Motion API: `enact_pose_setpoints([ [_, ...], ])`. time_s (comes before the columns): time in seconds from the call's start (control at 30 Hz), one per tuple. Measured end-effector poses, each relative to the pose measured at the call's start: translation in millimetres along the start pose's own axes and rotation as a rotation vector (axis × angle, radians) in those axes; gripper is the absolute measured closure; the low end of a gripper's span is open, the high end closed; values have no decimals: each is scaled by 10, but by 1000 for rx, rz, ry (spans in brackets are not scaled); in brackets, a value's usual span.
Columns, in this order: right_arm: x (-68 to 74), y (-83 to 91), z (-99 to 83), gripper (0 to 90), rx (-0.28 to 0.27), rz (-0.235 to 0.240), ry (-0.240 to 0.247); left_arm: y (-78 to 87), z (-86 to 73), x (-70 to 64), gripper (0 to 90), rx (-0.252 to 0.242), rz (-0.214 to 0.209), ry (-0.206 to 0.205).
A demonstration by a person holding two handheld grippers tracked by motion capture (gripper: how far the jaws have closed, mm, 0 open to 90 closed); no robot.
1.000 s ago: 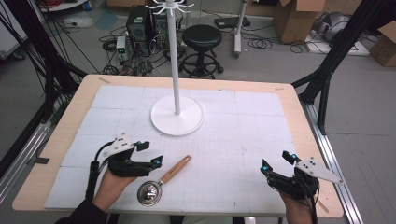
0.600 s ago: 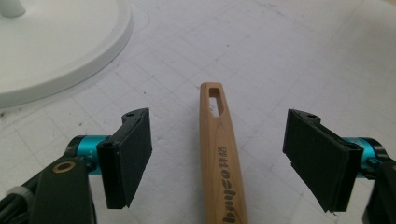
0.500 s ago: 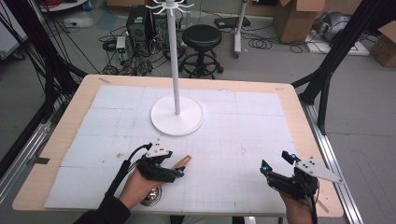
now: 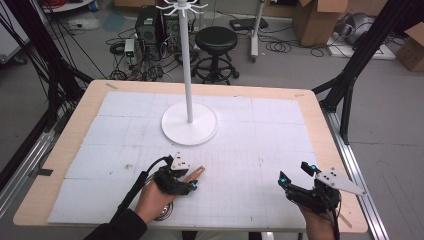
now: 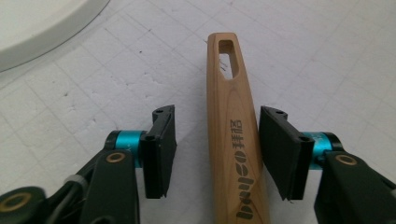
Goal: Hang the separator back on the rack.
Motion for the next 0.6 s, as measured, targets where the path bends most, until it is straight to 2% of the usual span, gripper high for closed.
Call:
enact_pose_setpoints([
  [0.23, 0, -1, 0, 182, 0, -1, 1, 7, 28, -43, 574, 22, 5, 5],
  [0.3, 3, 3, 1, 182, -1, 0, -1, 13, 32, -44, 635, 28, 7, 9],
  [0.6, 6, 6, 1, 183, -4, 5, -4, 27, 34, -15, 669, 29, -19, 33],
])
Point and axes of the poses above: each handheld gripper's, and its own axes: y roughly backward along the jaws, z roughly out of its top, x roughly to its left, the point moved 1 cm from there along -y, roughly forward along the jaws, and after that the axes turned 13 degrees about x, right-handed, at the moved point
